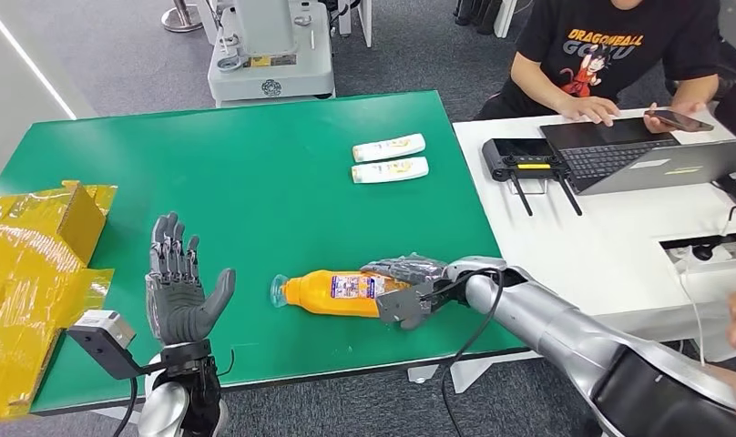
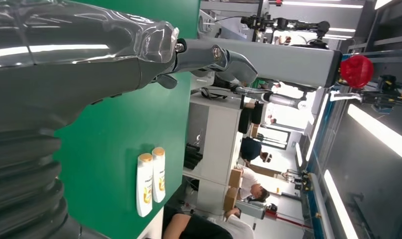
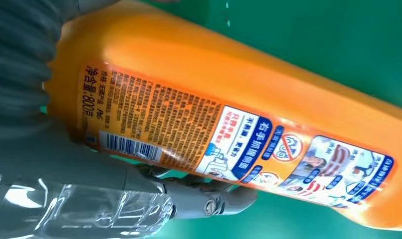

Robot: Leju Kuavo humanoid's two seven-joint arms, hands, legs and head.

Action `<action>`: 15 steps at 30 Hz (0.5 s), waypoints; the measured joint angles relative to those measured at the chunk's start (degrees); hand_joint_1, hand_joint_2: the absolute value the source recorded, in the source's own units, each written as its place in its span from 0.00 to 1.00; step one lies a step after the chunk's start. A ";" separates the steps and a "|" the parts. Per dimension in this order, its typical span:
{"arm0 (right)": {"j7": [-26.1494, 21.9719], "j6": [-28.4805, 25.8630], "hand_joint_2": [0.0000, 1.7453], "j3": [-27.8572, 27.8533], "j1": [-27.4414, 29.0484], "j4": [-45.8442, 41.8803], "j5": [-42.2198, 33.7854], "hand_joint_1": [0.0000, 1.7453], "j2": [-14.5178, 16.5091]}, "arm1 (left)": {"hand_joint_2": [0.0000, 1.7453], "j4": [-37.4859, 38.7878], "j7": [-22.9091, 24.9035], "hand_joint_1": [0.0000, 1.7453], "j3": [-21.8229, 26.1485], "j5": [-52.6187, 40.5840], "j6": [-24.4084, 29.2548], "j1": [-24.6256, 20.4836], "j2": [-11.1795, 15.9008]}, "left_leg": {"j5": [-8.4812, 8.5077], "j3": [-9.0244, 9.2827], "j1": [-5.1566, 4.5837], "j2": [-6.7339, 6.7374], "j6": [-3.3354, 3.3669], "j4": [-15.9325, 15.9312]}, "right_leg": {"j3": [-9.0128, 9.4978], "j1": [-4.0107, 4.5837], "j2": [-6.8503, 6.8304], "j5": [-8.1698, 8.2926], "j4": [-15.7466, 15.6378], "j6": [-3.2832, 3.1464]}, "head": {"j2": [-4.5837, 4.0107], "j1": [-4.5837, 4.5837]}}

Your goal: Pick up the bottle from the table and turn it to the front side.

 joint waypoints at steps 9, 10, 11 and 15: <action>-0.55 -0.83 1.00 -1.07 1.79 -1.59 0.13 0.19 -0.81 | 1.00 0.88 0.67 0.00 -0.01 0.18 -0.26 -0.44 -0.02 | 0.00 0.01 0.01 0.02 0.00 0.00 | 0.00 0.00 0.03 0.00 0.00 0.00 | 0.00 -0.01; -0.65 -0.96 1.00 -1.11 1.88 -1.65 0.14 0.39 -0.82 | 1.00 0.98 0.62 0.00 -0.01 0.18 -0.20 -0.53 -0.02 | 0.00 0.01 0.01 0.02 0.00 0.00 | 0.00 0.00 0.03 0.00 0.00 0.00 | 0.00 -0.01; -0.75 -1.01 1.00 -1.15 1.94 -1.69 0.18 0.59 -0.82 | 1.00 1.05 0.58 0.00 -0.01 0.18 -0.15 -0.60 -0.02 | 0.00 0.01 0.01 0.03 0.00 0.00 | 0.00 0.00 0.03 0.00 0.00 0.00 | 0.00 -0.01; -1.99 -1.13 1.00 -1.21 1.81 -1.72 0.91 0.97 -0.80 | 1.00 1.16 0.24 0.00 -0.01 0.22 0.31 -0.76 0.00 | 0.00 0.01 0.01 0.05 0.00 -0.01 | 0.01 0.01 0.05 0.00 0.00 0.00 | 0.00 0.00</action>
